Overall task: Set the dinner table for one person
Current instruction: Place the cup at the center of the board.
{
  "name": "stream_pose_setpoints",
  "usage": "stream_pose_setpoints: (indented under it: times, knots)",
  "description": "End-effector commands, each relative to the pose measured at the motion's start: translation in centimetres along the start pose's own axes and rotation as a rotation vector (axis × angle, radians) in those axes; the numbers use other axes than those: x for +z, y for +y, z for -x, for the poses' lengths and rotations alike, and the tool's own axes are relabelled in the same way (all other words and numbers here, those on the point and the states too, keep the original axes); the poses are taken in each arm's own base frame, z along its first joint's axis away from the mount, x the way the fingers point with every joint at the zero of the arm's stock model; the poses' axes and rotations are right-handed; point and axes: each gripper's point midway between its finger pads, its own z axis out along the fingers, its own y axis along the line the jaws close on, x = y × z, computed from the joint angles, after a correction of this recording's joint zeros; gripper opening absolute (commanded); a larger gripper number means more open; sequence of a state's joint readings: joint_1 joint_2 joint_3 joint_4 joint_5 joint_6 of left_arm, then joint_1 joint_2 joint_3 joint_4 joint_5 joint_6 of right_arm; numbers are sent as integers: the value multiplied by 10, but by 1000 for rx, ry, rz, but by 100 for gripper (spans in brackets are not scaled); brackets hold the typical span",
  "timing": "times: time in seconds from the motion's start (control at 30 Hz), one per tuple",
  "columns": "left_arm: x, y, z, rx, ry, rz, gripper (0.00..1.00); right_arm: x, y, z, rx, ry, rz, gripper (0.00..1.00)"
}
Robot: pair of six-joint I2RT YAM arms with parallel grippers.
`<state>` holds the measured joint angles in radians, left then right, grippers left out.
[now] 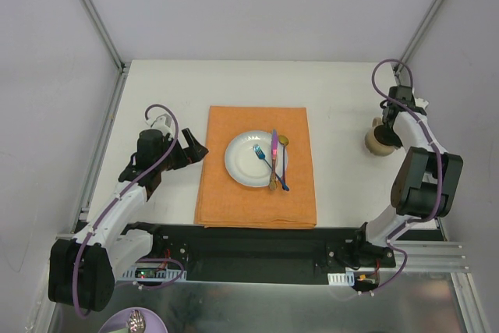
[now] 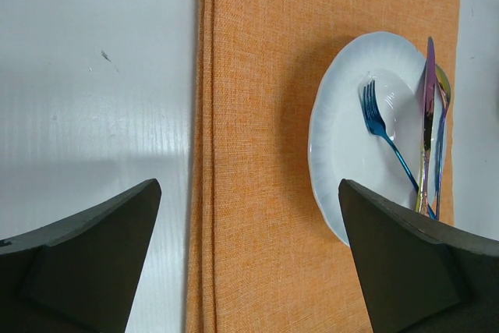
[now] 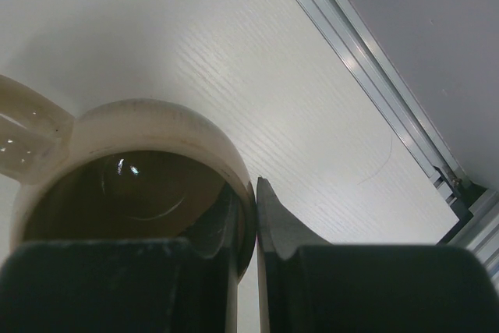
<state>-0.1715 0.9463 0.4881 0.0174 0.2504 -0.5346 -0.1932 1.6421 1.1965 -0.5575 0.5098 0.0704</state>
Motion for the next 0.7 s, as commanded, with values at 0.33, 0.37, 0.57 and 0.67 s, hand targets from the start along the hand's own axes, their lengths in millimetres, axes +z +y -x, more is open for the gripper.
stream_pose_setpoints:
  times: [0.33,0.37,0.57,0.67]
  knots:
    - [0,5,0,2,-24,25,99,1,-3,22,82,-51,-22,1]
    - [0,5,0,4,-25,26,99,2,-2,21,80,-46,-24,1]
    - [0,6,0,3,-28,29,99,9,-1,14,65,-14,-37,5]
    - [0,6,0,6,-30,29,99,12,1,12,63,-1,-36,6]
